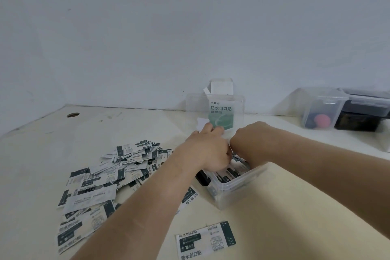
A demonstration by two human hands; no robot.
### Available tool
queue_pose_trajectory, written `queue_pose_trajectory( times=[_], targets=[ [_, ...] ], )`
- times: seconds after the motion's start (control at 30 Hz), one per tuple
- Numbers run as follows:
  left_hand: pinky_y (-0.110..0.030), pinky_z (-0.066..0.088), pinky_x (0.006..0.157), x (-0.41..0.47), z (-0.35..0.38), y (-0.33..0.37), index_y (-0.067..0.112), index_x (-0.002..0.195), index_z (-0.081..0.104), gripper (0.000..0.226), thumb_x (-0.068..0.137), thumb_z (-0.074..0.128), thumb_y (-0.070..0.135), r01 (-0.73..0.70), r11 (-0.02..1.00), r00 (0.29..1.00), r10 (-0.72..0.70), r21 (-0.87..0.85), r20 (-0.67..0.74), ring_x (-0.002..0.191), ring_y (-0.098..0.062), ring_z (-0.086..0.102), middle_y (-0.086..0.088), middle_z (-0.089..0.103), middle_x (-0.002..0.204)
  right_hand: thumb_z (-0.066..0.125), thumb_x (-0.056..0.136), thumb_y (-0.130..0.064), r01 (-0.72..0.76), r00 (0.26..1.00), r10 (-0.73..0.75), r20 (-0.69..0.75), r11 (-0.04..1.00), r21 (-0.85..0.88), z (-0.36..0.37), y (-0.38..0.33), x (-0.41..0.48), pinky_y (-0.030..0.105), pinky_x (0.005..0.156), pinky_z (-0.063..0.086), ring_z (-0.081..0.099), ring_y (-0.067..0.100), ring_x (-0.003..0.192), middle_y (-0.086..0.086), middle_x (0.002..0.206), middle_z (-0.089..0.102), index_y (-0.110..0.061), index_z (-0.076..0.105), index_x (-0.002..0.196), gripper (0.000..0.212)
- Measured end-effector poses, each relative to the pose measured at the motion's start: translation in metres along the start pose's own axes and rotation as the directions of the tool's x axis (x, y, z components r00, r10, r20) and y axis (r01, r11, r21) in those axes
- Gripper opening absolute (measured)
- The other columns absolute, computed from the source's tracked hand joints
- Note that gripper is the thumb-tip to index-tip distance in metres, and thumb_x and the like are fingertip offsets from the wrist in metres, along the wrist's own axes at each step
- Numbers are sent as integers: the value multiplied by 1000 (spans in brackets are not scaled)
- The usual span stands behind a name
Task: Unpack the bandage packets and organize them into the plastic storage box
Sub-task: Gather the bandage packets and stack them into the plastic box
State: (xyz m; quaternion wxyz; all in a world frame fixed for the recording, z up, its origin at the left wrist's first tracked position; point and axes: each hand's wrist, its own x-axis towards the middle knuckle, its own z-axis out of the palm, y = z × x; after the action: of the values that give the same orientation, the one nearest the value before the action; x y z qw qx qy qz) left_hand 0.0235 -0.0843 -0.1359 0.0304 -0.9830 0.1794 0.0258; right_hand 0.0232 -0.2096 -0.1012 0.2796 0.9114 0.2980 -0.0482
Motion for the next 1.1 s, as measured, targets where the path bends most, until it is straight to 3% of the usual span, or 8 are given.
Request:
queue_pose_trajectory(
  times=[0.2,0.27,0.43,0.53,0.6,0.73,1.0,1.1],
  targets=[
    [-42,29,107,1,-2,1,27,122,65,38,95,39,30,-8,1000,1000,9,-6,24,137,-23,15,-1,19,155,70,85,-23,-11,983,0,183,998,60,-4,7,3,23,56,36,52,21,75,-1,74,50,-10,66,106,25],
    [-42,31,106,0,-3,2,26,122,65,38,95,39,30,-7,1000,1000,8,-16,24,136,-23,17,-1,21,154,69,84,-16,-14,983,2,184,998,59,-2,9,7,23,48,32,48,17,61,-2,67,48,-9,64,88,10],
    [-43,37,104,-1,-5,1,22,122,65,39,94,39,26,-18,999,1000,19,-48,14,131,-23,22,-4,32,145,61,85,-5,-46,982,40,185,998,29,1,12,11,23,46,33,41,13,51,0,61,45,-12,43,62,30],
    [-43,37,105,0,-6,1,17,121,66,39,95,38,23,-41,997,999,42,-71,21,126,-25,25,-8,37,139,60,88,-14,-38,952,15,305,997,70,-1,14,9,22,44,36,48,10,44,-2,59,52,-8,62,83,9],
    [-42,36,106,2,-7,1,17,117,67,37,94,38,21,-64,994,998,66,-85,16,125,-27,27,-9,39,137,62,88,-21,-67,909,-4,416,985,157,0,15,11,20,44,40,54,4,37,-5,60,63,-8,70,102,21],
    [-28,26,102,6,-12,0,11,108,71,34,91,42,14,-110,982,994,108,-155,-20,125,-28,37,-13,49,131,67,87,-24,-55,848,-72,525,973,222,2,17,12,21,56,48,57,1,41,-10,51,65,-13,68,93,14],
    [-31,34,105,7,-19,0,16,106,74,31,92,46,15,-120,952,992,103,-281,-74,123,-23,43,-8,57,119,61,90,-15,-91,886,-60,460,950,298,-3,22,1,20,51,46,54,8,49,-6,56,60,-13,59,80,10],
    [-12,31,94,-11,-32,-6,22,109,72,31,94,46,14,-126,904,977,40,-410,-211,125,-15,45,-2,57,130,43,94,-17,-108,949,-36,313,895,432,-21,26,-15,25,58,51,56,5,49,-5,74,71,-12,57,86,17]
  ],
)
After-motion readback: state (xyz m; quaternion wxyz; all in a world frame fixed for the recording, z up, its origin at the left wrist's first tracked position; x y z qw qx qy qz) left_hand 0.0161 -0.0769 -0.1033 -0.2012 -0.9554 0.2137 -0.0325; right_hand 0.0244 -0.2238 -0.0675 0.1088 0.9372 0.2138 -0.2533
